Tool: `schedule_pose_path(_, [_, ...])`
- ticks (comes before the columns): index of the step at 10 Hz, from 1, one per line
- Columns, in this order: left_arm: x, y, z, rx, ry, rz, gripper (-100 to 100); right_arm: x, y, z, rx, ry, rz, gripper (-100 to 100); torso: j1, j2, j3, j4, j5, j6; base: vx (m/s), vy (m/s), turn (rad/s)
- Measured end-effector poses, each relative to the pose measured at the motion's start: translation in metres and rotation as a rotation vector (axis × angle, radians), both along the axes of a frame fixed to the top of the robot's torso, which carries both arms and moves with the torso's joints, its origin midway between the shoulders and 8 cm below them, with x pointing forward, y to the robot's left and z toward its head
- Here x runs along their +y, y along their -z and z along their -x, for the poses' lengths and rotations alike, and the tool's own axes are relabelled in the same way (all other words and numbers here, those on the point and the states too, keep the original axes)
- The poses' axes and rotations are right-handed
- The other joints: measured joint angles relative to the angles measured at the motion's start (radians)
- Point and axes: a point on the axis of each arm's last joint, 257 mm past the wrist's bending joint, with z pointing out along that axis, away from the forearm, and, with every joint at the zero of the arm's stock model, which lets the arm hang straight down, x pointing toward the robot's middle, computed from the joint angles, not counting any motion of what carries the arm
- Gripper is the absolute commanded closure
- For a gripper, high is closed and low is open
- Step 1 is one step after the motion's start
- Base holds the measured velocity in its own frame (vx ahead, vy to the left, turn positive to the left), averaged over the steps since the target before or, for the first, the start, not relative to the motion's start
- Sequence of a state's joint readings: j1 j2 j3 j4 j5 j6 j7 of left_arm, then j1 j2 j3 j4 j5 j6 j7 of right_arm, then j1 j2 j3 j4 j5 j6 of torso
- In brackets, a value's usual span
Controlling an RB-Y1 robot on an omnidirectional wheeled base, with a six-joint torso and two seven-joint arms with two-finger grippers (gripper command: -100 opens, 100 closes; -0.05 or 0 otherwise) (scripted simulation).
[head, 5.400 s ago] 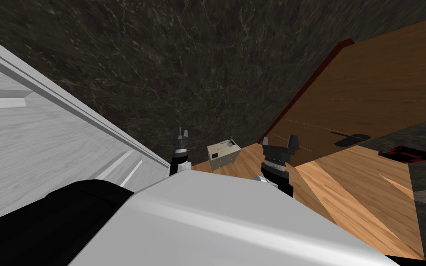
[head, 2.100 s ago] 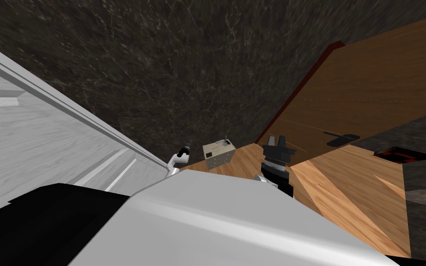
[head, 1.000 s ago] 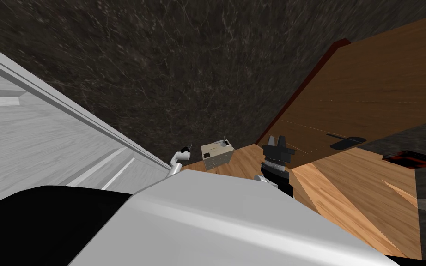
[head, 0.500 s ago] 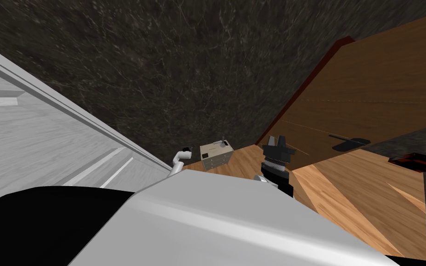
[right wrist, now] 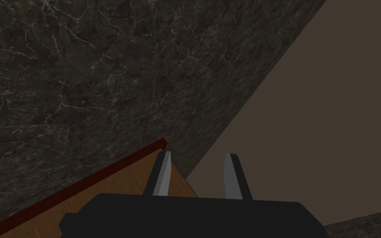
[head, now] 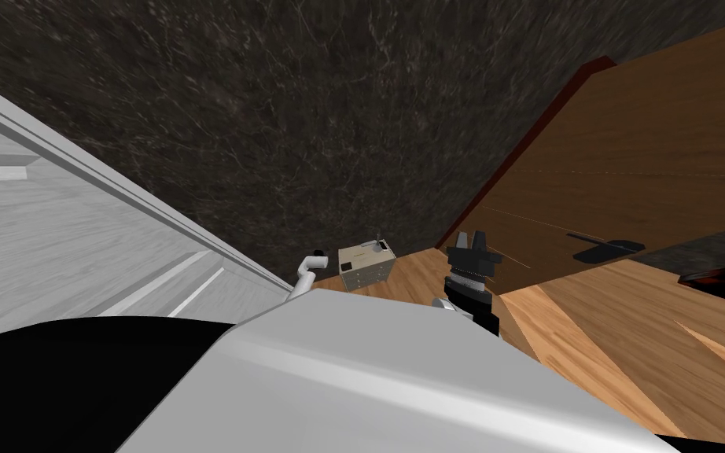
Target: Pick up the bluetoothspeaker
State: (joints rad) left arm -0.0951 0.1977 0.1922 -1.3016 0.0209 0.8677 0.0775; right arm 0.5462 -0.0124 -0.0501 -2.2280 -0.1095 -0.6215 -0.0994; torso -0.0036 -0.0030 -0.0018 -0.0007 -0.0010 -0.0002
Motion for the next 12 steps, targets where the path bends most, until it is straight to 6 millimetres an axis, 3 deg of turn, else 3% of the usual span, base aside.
schedule_pose_path(6, [-0.027, 0.035, 0.03, 0.186, -0.068, 0.119, -100, 0.0, 0.0, 0.0, 0.0, 0.0, 0.0, 0, -0.003, 0.0, 0.0, 0.0, -0.001, 0.0, 0.032, -0.072, 0.04])
schedule_pose_path(12, [-0.054, 0.049, 0.052, 0.339, -0.122, 0.206, -100, 0.0, 0.0, 0.0, 0.0, 0.0, 0.0, 0, 0.002, -0.002, -0.001, 0.0, 0.0, 0.0, 0.066, -0.058, 0.034])
